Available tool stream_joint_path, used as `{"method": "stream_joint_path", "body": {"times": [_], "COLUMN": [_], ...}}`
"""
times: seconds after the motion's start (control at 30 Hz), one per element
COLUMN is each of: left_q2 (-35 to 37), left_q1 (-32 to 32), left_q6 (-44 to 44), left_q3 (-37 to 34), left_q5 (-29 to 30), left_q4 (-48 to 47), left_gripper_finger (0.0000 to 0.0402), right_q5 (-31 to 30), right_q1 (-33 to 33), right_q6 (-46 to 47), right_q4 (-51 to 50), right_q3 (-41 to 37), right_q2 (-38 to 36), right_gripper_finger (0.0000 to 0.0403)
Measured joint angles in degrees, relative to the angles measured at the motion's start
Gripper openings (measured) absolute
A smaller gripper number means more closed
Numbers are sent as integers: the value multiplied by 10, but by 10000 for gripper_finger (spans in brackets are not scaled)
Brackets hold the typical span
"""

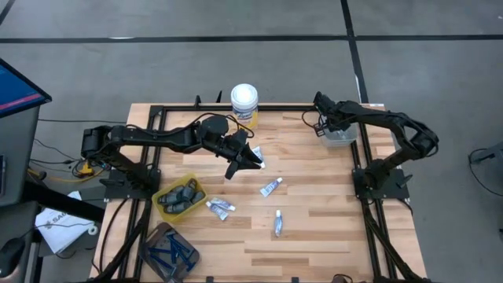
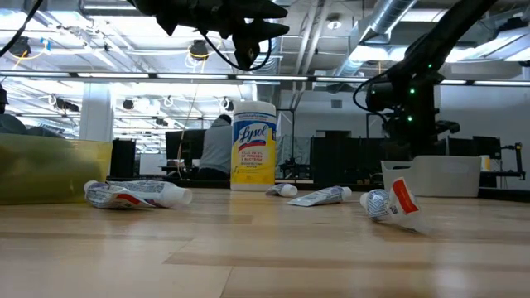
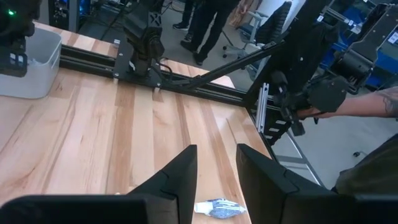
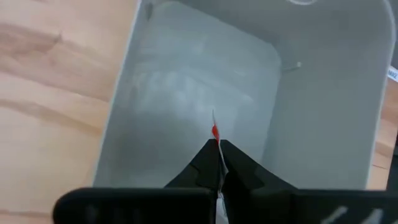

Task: Pick & Place Travel size toiletries
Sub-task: Put the white toothpaste into the gray bin

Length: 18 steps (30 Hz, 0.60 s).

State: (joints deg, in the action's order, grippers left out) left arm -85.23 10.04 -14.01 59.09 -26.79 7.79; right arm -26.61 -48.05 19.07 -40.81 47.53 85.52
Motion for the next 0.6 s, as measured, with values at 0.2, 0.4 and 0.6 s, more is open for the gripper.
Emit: {"method": "stream_joint_path", "body": {"times": [0.2, 0.4, 0.6], "left_q2": [0, 0, 7], "left_q1": [0, -21, -71], "left_q6": [0, 16, 99], "left_q3": [0, 0, -1], "left_q5": [-15, -91, -44], "left_q4": [0, -49, -242], "left_gripper_finger": [107, 107, 107], "right_q5": [6, 17, 29], "right_q1": [-5, -5, 4], "right_q6": [-13, -41, -56], "right_q4": [1, 7, 6], "right_q3": [0, 0, 0], "right_q2": [-15, -64, -136], "right_gripper_finger": [55, 168, 273]}}
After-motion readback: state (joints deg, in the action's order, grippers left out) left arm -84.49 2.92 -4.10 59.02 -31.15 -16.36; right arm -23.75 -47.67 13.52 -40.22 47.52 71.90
